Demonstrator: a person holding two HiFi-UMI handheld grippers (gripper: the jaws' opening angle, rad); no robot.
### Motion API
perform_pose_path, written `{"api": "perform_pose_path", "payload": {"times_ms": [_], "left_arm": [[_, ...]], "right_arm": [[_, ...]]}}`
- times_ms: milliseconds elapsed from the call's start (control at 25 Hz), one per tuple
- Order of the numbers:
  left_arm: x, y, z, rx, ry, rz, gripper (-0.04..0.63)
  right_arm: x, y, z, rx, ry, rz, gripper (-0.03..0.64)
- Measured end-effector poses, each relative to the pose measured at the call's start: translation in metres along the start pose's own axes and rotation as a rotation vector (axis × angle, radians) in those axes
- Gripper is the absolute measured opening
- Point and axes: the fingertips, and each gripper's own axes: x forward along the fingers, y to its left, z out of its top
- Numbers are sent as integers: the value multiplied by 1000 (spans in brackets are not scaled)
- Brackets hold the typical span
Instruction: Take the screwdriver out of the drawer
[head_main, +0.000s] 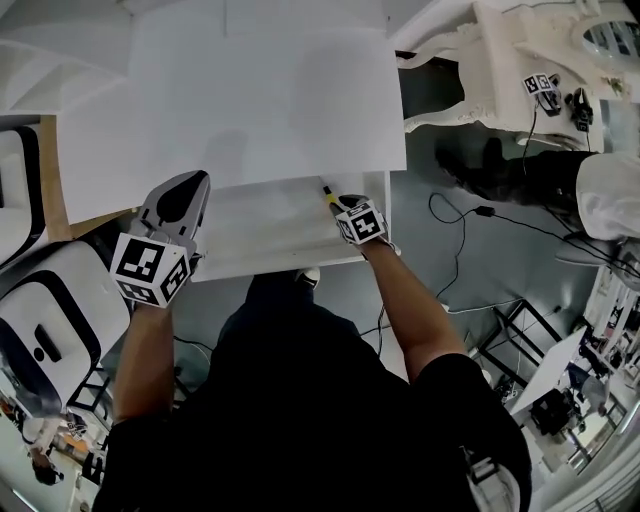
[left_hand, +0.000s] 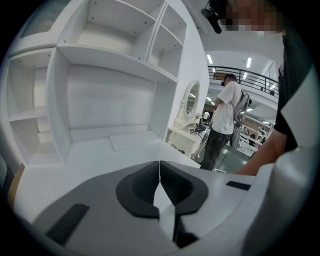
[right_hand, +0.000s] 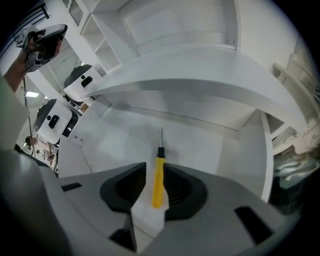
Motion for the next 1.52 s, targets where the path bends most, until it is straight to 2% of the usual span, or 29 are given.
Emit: {"api": "perform_pose_path", "payload": {"times_ms": [760,1520], "left_arm": [[13,11,-22,-18,28,-4,21],[16,13,-23,-20,23,-17,21]], "right_arm": [[39,-5,-15,-47,99,-21,124],[43,-5,-12,-63,101,-54,101]]}}
